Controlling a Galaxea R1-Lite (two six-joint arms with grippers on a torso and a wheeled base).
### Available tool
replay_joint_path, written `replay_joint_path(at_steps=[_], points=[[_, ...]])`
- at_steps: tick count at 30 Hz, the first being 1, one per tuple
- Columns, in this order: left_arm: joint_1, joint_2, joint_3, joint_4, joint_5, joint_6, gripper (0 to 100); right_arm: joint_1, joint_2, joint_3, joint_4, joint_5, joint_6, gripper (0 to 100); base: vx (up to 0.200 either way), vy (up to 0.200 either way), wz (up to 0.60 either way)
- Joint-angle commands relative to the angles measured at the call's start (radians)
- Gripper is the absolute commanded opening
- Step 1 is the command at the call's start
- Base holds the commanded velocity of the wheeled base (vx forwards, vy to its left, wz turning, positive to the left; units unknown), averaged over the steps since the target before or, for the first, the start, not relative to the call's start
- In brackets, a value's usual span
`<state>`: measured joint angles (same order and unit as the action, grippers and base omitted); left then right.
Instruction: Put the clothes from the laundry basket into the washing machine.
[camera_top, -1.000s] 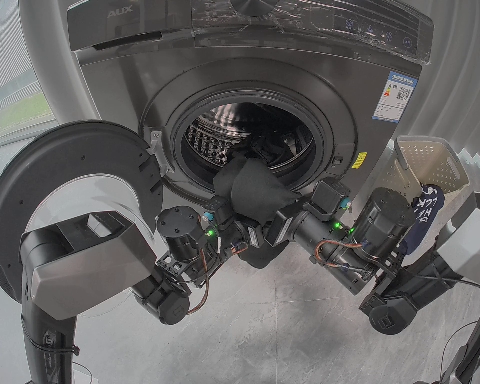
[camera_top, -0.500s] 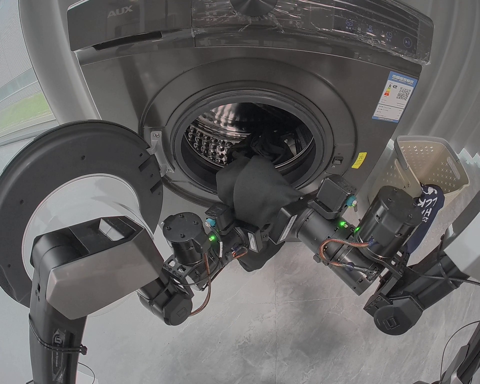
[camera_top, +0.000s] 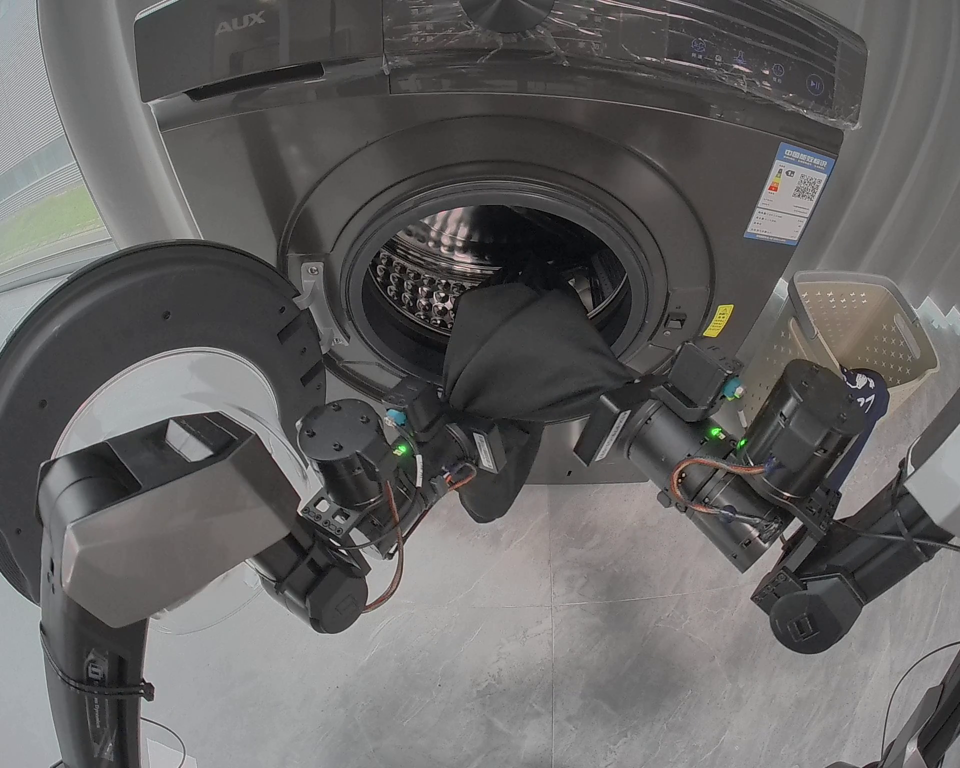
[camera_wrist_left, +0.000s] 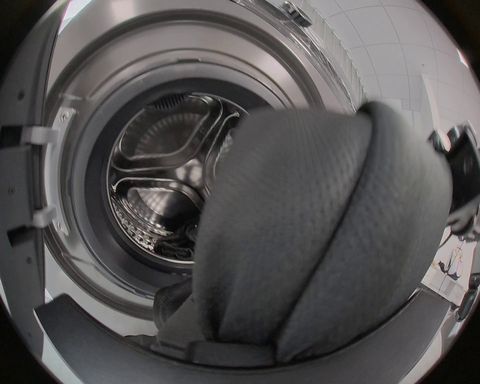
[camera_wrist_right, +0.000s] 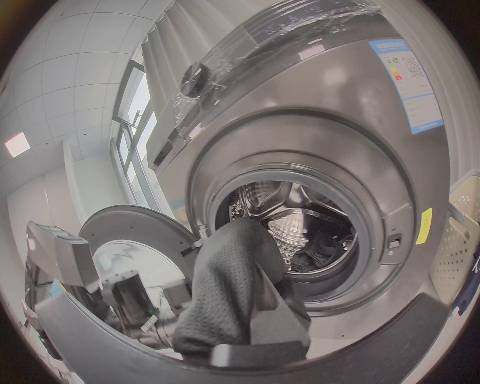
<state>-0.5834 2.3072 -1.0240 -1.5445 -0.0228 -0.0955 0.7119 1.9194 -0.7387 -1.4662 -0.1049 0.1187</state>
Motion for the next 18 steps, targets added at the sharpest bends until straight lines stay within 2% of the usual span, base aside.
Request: replay_joint_path(at_steps=[1, 9, 15, 16, 18], points=[[0.011, -0.086, 0.019, 0.001, 0.009, -0.007, 0, -0.040, -0.010, 0.044, 0.000, -0.001, 0.012, 0, 0.000, 0.000, 0.00], [0.013, -0.144, 0.053, 0.001, 0.010, -0.010, 0, -0.038, 0.020, 0.104, -0.002, -0.002, 0.035, 0, 0.000, 0.000, 0.00], [0.010, -0.144, 0.055, 0.003, 0.021, -0.009, 0, -0.037, 0.012, 0.128, -0.005, -0.001, 0.030, 0, 0.000, 0.000, 0.00], [0.010, -0.144, 0.055, 0.003, 0.021, -0.009, 0, -0.037, 0.009, 0.131, -0.005, -0.001, 0.027, 100, 0.000, 0.000, 0.00], [0.010, -0.144, 0.055, 0.003, 0.021, -0.009, 0, -0.029, 0.004, 0.127, -0.013, -0.001, 0.029, 100, 0.000, 0.000, 0.00]])
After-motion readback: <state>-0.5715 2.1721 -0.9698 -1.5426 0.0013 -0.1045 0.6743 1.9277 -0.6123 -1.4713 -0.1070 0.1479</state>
